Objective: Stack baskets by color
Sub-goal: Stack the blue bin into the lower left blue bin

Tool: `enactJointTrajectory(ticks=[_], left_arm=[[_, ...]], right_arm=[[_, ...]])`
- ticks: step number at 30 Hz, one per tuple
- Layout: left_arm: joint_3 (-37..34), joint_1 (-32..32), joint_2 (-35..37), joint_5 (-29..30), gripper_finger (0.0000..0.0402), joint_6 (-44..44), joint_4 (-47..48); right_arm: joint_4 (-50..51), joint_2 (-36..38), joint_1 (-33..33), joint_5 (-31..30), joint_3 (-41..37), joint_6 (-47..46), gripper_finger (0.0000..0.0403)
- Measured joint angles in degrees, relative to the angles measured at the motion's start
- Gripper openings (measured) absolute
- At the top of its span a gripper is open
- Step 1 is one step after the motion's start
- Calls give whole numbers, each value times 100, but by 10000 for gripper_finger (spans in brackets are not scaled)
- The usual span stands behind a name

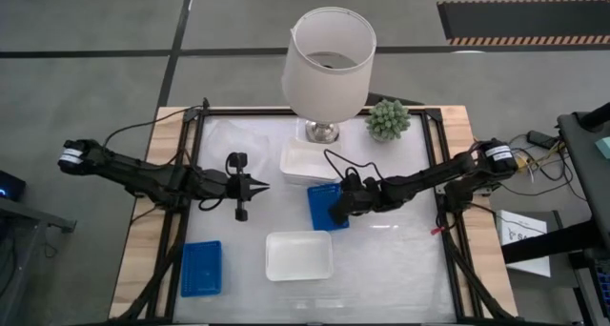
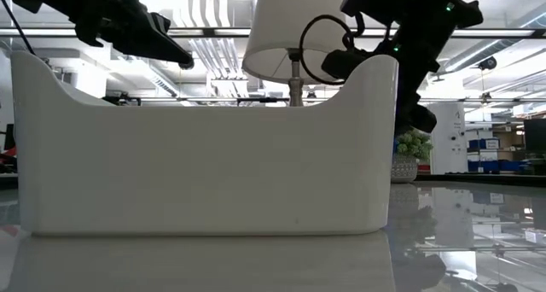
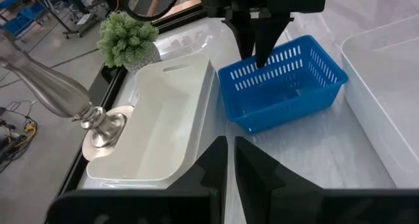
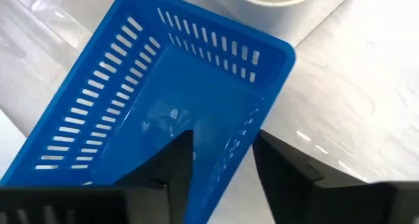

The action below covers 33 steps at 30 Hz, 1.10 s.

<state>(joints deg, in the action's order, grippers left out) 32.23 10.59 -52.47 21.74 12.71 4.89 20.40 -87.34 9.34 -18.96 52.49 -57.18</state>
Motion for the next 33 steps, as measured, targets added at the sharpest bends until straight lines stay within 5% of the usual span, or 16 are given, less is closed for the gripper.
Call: enactJointTrajectory(ticks=[12,23,33], left_arm=[[-2,0,0,0,10,0,-4],[-4,0,0,0,10,0,-33],[10,0,0,-2,10,15,-345]], right_arm=[[11,-9,-2,-210,0,-36,18],[254,169,-2,-207,0,257,10],[1406,1312,-2,-27,0,531,9]])
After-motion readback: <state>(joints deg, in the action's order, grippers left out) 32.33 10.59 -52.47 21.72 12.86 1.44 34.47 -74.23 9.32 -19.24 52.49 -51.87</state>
